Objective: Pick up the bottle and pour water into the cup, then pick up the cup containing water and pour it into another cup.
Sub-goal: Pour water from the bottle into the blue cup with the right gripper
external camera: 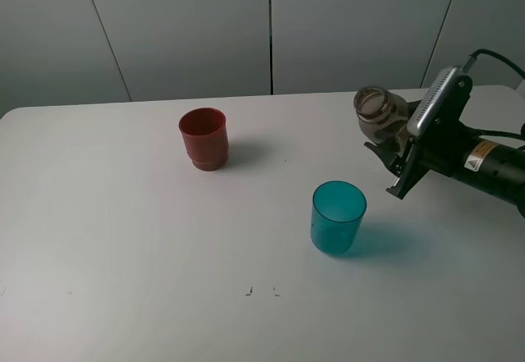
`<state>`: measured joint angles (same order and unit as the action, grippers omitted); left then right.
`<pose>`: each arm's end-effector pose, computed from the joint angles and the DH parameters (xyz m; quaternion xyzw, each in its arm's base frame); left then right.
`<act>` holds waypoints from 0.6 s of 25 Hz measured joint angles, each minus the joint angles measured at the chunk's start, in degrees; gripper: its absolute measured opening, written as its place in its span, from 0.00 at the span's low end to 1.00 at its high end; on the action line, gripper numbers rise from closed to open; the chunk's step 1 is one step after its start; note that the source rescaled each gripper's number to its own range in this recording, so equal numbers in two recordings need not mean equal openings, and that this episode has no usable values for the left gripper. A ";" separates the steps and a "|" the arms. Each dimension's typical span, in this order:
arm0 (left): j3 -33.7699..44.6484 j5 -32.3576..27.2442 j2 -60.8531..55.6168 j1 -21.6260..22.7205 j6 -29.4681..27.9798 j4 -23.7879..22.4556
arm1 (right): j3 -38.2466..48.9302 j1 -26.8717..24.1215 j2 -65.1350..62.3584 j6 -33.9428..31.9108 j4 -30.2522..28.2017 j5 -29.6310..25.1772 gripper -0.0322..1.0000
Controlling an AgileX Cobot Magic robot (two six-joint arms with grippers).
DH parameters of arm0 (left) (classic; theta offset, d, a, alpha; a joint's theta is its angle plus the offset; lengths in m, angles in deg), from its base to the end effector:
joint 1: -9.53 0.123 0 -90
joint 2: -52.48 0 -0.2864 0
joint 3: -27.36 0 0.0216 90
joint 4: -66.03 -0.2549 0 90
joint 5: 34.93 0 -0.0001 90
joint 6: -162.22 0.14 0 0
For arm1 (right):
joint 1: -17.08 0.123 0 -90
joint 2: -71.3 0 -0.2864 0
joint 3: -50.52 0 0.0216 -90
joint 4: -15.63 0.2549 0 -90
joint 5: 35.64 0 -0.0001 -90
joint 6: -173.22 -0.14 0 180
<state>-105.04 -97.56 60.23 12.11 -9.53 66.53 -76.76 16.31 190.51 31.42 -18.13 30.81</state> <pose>0.0372 0.0006 0.2585 0.0427 0.8560 0.0443 0.5133 0.3113 0.0671 0.0831 -0.4845 0.6400 -0.0597 0.5934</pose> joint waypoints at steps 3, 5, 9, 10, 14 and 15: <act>0.00 0.00 0.00 0.00 0.00 0.00 | 0.00 0.00 0.00 4.75 0.00 0.00 0.07; 0.00 0.00 0.00 0.00 0.00 0.00 | 0.00 0.00 0.00 6.37 -0.12 0.00 0.07; 0.00 0.00 0.00 0.00 0.00 0.00 | 0.11 0.00 0.00 7.36 -0.44 0.10 0.07; 0.00 0.00 0.00 0.00 0.00 0.00 | 0.24 0.00 0.00 7.66 -0.74 0.04 0.07; 0.00 0.00 0.00 0.00 0.00 0.00 | 1.18 0.00 0.00 10.21 -2.62 0.04 0.07; 0.00 0.00 0.00 0.00 0.00 0.00 | 1.18 0.00 0.00 10.59 -2.95 0.04 0.07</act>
<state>-105.04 -97.56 60.23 12.11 -9.53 66.53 -75.58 16.31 190.51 42.01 -21.08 30.85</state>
